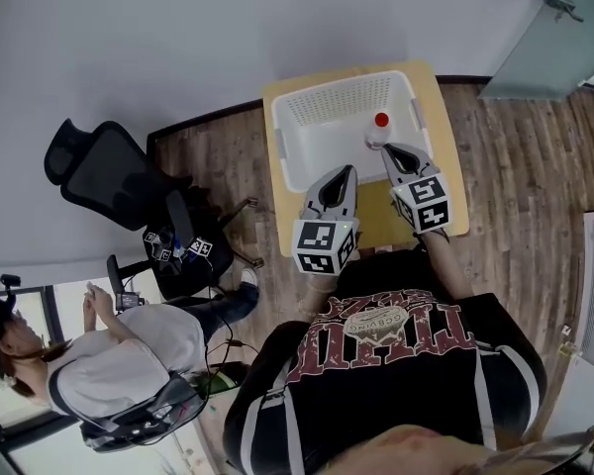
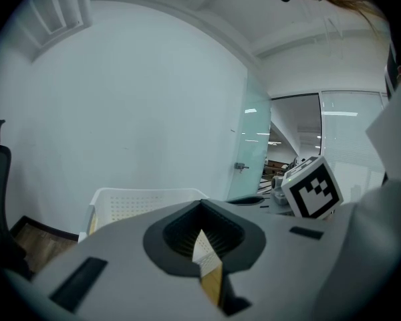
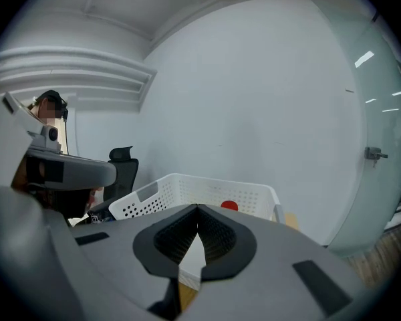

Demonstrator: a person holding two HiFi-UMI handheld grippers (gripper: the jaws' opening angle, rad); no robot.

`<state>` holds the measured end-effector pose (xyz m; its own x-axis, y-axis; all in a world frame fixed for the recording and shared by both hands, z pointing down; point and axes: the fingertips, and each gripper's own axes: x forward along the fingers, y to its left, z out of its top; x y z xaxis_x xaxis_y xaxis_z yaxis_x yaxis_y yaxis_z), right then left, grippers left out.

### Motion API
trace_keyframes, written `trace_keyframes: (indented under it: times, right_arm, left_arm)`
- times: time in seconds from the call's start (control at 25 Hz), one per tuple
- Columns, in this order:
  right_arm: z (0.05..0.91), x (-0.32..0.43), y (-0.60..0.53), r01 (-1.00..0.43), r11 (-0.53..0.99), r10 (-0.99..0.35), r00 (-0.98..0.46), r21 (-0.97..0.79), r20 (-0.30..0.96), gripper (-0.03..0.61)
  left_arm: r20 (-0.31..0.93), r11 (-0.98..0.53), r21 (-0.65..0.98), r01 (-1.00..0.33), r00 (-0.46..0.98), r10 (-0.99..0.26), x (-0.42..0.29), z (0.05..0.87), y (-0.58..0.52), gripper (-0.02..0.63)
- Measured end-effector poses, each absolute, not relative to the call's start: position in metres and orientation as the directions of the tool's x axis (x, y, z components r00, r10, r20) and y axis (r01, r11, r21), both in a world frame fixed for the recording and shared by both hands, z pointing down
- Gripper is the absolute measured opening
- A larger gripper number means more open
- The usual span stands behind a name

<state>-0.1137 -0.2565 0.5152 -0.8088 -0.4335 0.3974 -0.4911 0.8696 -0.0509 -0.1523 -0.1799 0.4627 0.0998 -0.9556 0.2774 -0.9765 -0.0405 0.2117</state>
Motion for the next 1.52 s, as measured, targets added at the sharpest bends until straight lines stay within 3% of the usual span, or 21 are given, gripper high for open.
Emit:
trace_keyframes:
  times: [1.12, 1.28, 1.52]
  right_arm:
    - [0.543, -0.130, -0.300, -0.495, 0.869, -0.418, -0.743, -0.008, 0.523, 0.022]
    - [0.546, -0.139, -0.304, -0.482, 0.876, -0.407, -0.731, 0.008, 0.547, 0.092]
    - [0.549, -0.147, -0.310, -0.491, 0.871, -0.426, -0.709, 0.040, 0.562, 0.132]
  left_arm:
    - [0.264, 0.056, 0.236, -0.970, 0.009, -0.964, -0.175, 0.458, -0.163, 0.032]
    - [0.262, 0.065, 0.236, -0.969, -0.001, -0.965, -0.181, 0.458, -0.159, 0.032]
    - [0.262, 0.085, 0.242, -0.966, -0.019, -0.965, -0.188, 0.459, -0.152, 0.032]
